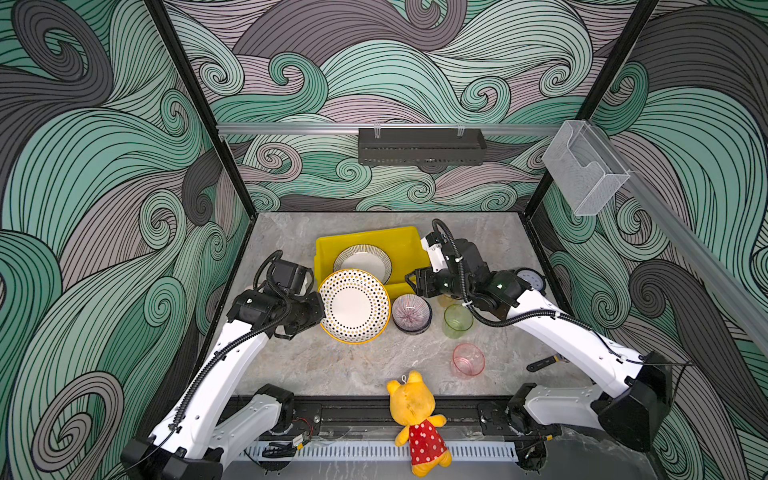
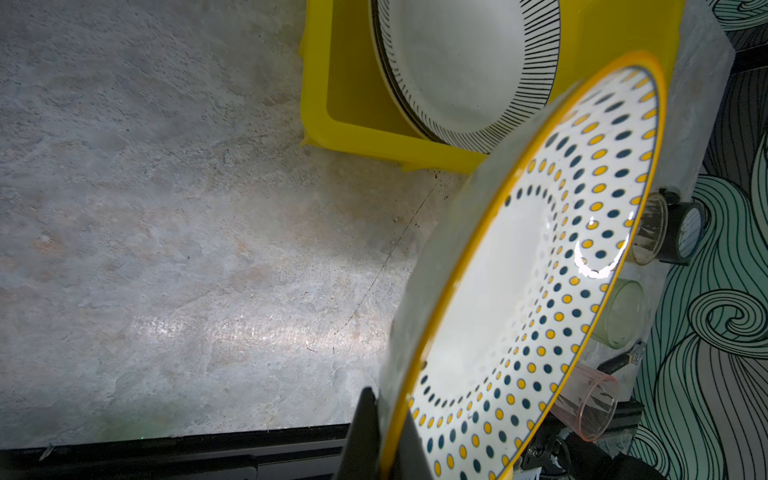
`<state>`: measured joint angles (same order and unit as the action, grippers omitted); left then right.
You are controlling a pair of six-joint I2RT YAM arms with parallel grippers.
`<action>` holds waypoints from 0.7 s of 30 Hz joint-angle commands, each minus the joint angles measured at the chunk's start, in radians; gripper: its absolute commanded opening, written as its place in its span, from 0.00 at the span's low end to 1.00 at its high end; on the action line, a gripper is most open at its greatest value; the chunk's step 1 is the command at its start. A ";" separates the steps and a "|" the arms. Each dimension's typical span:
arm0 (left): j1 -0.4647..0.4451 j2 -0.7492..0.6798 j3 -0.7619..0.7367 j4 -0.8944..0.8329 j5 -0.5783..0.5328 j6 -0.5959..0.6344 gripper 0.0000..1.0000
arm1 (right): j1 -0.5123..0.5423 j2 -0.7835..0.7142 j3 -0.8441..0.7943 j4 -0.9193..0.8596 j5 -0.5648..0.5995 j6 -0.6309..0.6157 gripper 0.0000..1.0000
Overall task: Place the mixed dishes into the plastic bin
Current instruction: 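Tilt the polka-dot plate up on edge with the left gripper, then carry the upright polka-dot plate with the left gripper over the yellow bin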
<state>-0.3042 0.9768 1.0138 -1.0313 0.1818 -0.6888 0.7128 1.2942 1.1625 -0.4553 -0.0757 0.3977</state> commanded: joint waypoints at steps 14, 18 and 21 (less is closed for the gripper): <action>0.004 0.117 0.143 0.219 0.011 0.004 0.00 | -0.032 -0.029 -0.023 0.014 -0.002 -0.020 0.64; 0.015 0.166 0.172 0.259 0.029 0.004 0.00 | -0.038 -0.042 -0.030 0.008 0.004 -0.020 0.64; 0.019 0.208 0.204 0.277 0.034 0.011 0.00 | -0.041 -0.057 -0.045 0.010 0.016 -0.021 0.64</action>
<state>-0.2958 1.1809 1.1263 -0.8932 0.1661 -0.6834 0.6792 1.2655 1.1355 -0.4519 -0.0807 0.3889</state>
